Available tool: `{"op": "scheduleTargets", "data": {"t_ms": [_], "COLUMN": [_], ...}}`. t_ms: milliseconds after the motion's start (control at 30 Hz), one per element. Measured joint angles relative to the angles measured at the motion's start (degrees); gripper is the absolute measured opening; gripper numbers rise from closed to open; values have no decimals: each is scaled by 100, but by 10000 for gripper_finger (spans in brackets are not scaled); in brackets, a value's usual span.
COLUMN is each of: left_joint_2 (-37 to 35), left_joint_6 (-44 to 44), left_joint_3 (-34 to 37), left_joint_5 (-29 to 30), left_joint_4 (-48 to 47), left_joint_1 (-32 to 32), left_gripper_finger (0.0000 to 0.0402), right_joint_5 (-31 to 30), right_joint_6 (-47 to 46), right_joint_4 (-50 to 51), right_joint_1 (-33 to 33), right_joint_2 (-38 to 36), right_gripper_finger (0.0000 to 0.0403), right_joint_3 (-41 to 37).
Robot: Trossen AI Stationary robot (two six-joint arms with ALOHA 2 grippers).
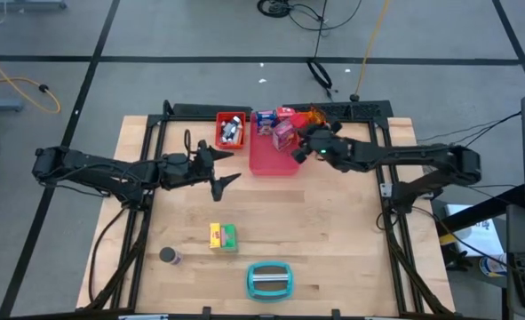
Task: Pick & Place Kitchen Items
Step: Put the red seasoning can into the orange bin
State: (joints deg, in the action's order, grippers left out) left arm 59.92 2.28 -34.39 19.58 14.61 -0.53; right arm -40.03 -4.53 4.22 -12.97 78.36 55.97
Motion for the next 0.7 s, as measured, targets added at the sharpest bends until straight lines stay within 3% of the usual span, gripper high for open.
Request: {"op": "scheduleTargets", "data": {"t_ms": [233, 400, 567, 700], "left_joint_2": [2, 2, 2, 4], "left_joint_6": [20, 45, 93, 103], "left_joint_3": [0, 0, 0, 0], "left_joint_5": [3, 3, 4, 3], "left_joint_4": [-50, -33, 7, 16], "left_joint_1": [-3, -1, -2, 0], "left_gripper_finger": [335, 335, 335, 335], "right_joint_5": [225, 439, 469, 864], "right_joint_6": [-213, -410, -603, -722], "right_joint_4": [-1909, -3056, -3731, -3996], "right_joint_1": [-484, -801, -1057, -1231], "right_joint_2": [-791, -755, -565, -310], "right_gripper_finger": [165, 165, 165, 165], "right_joint_3": [-1566, -2365, -2732, -2754]}}
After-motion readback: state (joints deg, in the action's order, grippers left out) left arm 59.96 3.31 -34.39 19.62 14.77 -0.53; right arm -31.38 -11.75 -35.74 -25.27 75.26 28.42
